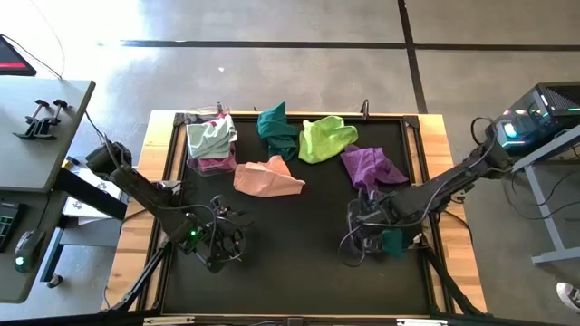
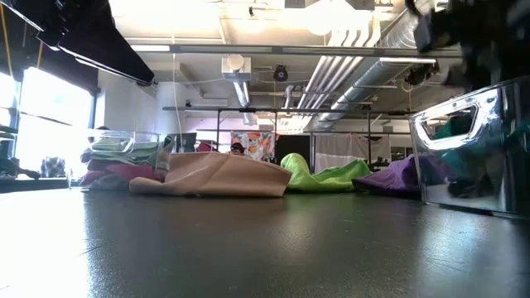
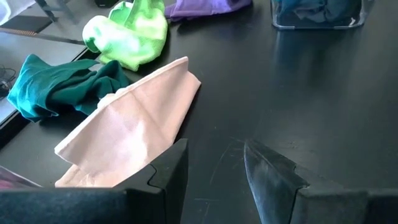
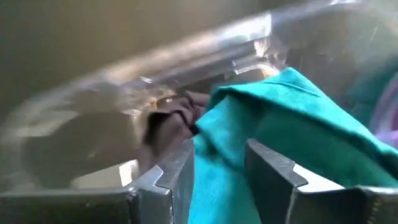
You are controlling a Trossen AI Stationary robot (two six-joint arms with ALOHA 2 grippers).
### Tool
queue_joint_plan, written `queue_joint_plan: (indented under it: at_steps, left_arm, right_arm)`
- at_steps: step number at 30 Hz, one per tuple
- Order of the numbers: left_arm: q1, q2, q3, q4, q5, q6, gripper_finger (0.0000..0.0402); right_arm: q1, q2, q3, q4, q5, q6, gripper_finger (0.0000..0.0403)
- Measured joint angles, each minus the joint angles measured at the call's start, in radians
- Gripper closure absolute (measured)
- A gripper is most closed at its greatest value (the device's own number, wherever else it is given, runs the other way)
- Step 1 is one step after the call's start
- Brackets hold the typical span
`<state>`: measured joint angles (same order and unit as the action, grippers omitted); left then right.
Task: Sort towels by color in basket
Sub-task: Put the green towel into the right transparent bin
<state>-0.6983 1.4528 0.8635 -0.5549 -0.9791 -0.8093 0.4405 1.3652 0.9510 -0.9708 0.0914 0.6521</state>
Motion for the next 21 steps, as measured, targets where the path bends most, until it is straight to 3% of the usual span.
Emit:
queue_joint_plan:
  at_steps: [5, 10, 16, 21]
  left_arm:
    - [0.0, 0.0, 0.0, 0.0, 0.004, -0.001, 0.0259]
    - [0.0, 0.0, 0.0, -0.001, 0.007, -0.001, 0.0259]
    - [0.0, 0.0, 0.0, -0.002, 0.007, 0.0, 0.0259]
    - [0.0, 0.0, 0.0, -0.001, 0.007, -0.001, 0.0259]
  right_arm:
    - [0.042, -0.001, 0.146, -0.176, -0.004, 0.08, 0.0271]
    - [0.091, -0.001, 0.182, -0.358, -0.061, 0.257, 0.0271]
    - [0.108, -0.001, 0.053, -0.389, -0.074, 0.342, 0.0271]
    - [0.078, 0.0, -0.109, -0.234, -0.075, 0.303, 0.0271]
